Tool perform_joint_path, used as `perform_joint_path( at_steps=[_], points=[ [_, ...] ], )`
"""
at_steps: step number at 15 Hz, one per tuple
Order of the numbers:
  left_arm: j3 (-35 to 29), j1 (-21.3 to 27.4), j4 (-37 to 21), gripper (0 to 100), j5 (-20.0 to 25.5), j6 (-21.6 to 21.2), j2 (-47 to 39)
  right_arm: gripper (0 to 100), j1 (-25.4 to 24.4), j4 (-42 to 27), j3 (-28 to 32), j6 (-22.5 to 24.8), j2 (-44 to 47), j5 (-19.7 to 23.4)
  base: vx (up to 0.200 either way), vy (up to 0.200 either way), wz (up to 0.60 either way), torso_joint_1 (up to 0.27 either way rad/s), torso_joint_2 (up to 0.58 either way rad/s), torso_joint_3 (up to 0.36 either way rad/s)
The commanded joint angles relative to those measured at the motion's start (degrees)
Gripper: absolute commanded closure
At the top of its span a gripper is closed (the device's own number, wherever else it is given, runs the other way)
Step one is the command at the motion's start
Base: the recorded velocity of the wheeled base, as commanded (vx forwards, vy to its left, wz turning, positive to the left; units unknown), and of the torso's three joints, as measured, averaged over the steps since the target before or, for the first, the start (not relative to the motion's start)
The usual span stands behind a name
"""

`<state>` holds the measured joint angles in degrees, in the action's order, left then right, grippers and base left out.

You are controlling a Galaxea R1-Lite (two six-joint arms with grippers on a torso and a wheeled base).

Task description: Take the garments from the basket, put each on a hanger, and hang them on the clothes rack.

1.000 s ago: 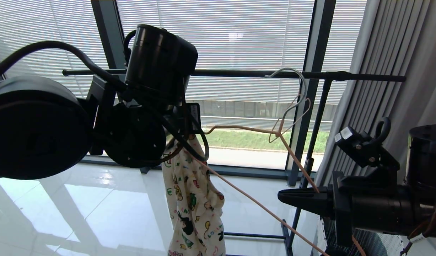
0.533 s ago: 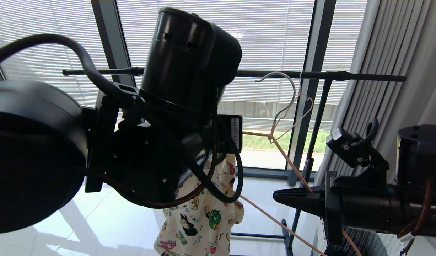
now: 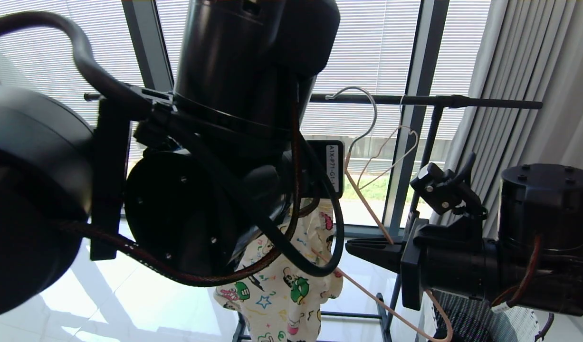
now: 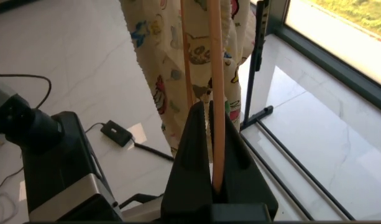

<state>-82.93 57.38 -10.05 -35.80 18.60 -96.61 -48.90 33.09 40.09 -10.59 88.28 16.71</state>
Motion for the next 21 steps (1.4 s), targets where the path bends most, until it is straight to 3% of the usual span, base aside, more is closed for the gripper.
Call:
perform_joint_path(
  at_steps=[1, 2, 6, 10, 13, 15, 20, 21],
  points=[
    [0.05, 0.28, 0.03, 100, -0.06, 0.03, 0.81, 100, -0.15, 0.14, -0.02, -0.04, 0.92, -0.45, 0.000, 0.000, 0.00, 0.000, 0.00, 0.000],
    [0.14, 0.45, 0.03, 0, -0.06, 0.03, 0.99, 100, -0.15, 0.31, 0.07, -0.04, 1.10, -0.54, 0.000, 0.000, 0.00, 0.000, 0.00, 0.000],
    [0.75, 0.45, -0.06, 0, -0.23, -0.06, 2.48, 100, -0.15, 3.83, -0.02, -0.13, 2.33, -3.18, 0.000, 0.000, 0.00, 0.000, 0.00, 0.000],
    [7.35, 0.36, -0.06, 0, -0.23, -2.34, 8.46, 100, 0.64, 6.03, -0.28, -0.04, 2.42, -4.23, 0.000, 0.000, 0.00, 0.000, 0.00, 0.000],
    [19.39, -2.19, -0.06, 0, 0.38, -10.78, 17.07, 100, 2.23, 6.64, -1.51, 1.10, 0.84, -4.06, 0.000, 0.000, 0.00, 0.000, 0.00, 0.000],
    [25.72, -4.47, 0.64, 0, 6.54, -16.85, 23.05, 100, 3.11, 6.64, -5.64, 4.97, -1.80, -2.48, 0.000, 0.000, 0.00, 0.000, 0.00, 0.000],
    [38.72, -10.71, 0.99, 0, 31.23, -36.09, 34.30, 100, 3.37, 6.55, -19.44, 15.08, -10.15, 6.40, 0.000, 0.000, 0.00, 0.000, 0.00, 0.000],
    [40.39, -10.62, 1.17, 0, 34.05, -37.32, 34.56, 100, 3.19, 6.55, -21.46, 17.98, -11.20, 8.51, 0.000, 0.000, 0.00, 0.000, 0.00, 0.000]
  ],
)
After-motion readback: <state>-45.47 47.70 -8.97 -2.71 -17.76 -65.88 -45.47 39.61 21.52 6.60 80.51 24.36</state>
